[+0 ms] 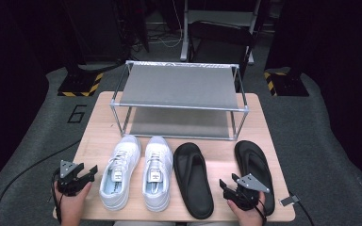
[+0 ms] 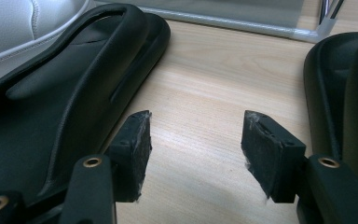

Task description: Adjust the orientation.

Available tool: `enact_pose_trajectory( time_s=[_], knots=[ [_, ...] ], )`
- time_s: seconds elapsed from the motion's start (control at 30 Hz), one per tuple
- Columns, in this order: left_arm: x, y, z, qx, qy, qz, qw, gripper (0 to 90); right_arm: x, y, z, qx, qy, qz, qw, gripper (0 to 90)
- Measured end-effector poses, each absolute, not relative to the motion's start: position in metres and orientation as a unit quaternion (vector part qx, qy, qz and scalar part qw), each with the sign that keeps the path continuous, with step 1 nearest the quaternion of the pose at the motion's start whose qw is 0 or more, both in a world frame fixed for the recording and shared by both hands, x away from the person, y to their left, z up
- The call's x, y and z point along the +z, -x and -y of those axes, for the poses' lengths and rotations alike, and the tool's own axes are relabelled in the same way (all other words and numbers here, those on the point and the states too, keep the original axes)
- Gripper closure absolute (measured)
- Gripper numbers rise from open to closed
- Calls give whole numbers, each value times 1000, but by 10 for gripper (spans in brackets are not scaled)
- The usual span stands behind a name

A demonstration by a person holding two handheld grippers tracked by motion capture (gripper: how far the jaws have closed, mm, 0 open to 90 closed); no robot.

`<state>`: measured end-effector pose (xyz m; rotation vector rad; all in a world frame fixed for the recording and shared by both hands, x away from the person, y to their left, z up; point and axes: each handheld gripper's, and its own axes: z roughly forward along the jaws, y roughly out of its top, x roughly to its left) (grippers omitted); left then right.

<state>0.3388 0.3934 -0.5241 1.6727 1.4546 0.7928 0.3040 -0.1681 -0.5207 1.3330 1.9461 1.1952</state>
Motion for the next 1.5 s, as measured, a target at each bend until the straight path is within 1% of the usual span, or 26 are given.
enact_pose_trajectory(
  time_s=[0.1, 0.23, 0.27, 0.33, 0.43, 0.5, 0.57, 0.7, 0.93, 1.07, 1.1, 1.4, 1.5],
  knots=[
    [-522, -338, -394, 320, -665, -566, 367, 360, -522, -305, 168, 438, -497, -711, 234, 465],
    [-524, -339, -397, 312, -656, -574, 378, 342, -522, -305, 170, 449, -518, -698, 206, 484],
    [-524, -339, -398, 306, -654, -577, 384, 342, -522, -304, 170, 447, -520, -698, 206, 484],
    [-524, -337, -397, 312, -652, -575, 383, 350, -521, -304, 169, 450, -514, -700, 207, 486],
    [-524, -335, -396, 314, -655, -573, 380, 366, -522, -303, 167, 448, -511, -700, 221, 486],
    [-524, -334, -396, 311, -658, -575, 375, 370, -523, -304, 167, 446, -508, -705, 215, 506],
    [-524, -334, -396, 311, -653, -578, 378, 370, -523, -305, 166, 451, -504, -708, 203, 506],
    [-526, -335, -397, 307, -648, -582, 384, 371, -520, -304, 162, 458, -497, -708, 204, 515],
    [-525, -336, -393, 299, -657, -578, 381, 387, -512, -301, 158, 467, -493, -708, 194, 552],
    [-525, -335, -392, 300, -658, -577, 380, 386, -506, -301, 150, 478, -488, -709, 175, 583],
    [-524, -334, -394, 299, -663, -575, 375, 386, -505, -301, 147, 476, -486, -712, 176, 585],
    [-525, -335, -394, 298, -658, -578, 379, 386, -509, -300, 132, 470, -464, -732, 167, 585],
    [-525, -335, -394, 301, -657, -578, 380, 386, -512, -300, 131, 465, -471, -732, 158, 564]
  ],
)
